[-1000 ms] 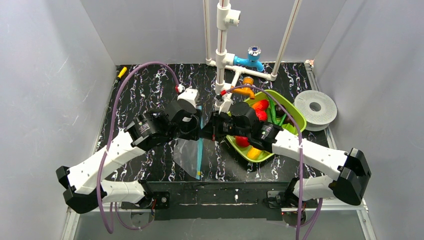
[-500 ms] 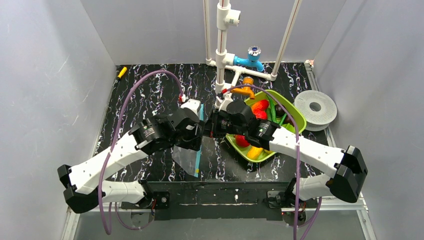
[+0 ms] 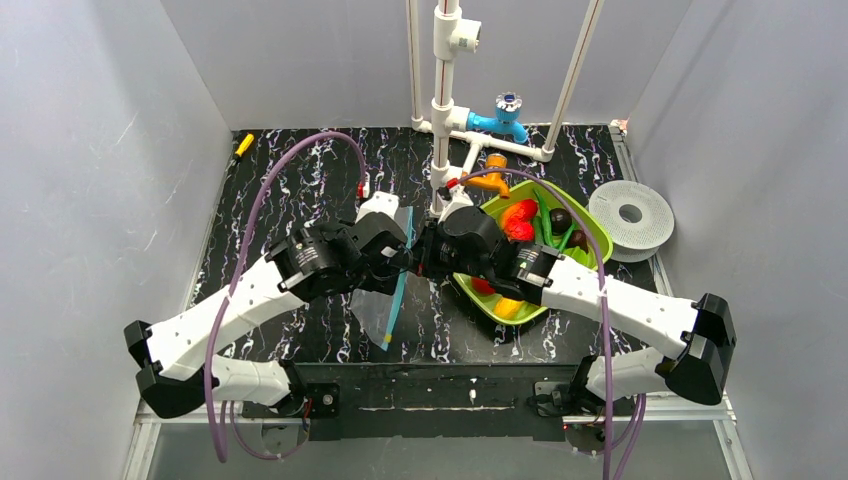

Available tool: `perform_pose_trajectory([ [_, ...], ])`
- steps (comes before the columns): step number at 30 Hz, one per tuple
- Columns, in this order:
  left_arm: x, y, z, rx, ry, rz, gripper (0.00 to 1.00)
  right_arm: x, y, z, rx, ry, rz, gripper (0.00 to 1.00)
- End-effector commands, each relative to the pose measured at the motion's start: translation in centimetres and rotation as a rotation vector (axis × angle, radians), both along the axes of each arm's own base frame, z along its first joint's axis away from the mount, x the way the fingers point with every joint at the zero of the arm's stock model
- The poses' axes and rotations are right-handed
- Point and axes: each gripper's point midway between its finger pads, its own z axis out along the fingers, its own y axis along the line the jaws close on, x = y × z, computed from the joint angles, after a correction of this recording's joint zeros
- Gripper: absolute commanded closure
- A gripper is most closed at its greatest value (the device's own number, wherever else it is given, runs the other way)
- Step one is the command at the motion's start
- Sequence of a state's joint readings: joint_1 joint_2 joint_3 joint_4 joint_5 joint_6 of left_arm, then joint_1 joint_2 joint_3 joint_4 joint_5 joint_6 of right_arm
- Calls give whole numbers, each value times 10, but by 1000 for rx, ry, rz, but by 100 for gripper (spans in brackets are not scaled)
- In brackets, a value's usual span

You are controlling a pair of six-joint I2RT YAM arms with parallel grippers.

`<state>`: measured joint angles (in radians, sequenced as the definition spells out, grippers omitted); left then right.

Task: Place the food in the zip-top bag and seal the zipper
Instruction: Open the zipper of the food storage bag.

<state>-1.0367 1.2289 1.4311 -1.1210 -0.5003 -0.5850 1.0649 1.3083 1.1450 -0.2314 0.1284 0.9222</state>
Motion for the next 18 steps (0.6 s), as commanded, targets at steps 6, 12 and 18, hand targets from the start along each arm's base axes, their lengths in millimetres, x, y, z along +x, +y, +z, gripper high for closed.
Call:
perform_pose_trajectory([
  [6,-8,-22,31,-232,-54,-84,25,4,1,22,-3,-38,-84,99],
  [12,3,-26,21,-156,-73,-109,23,6,-9,28,-86,19,-179,99],
  [18,14,-20,9,-63,-112,-79,23,6,-12,30,-87,44,-230,99],
])
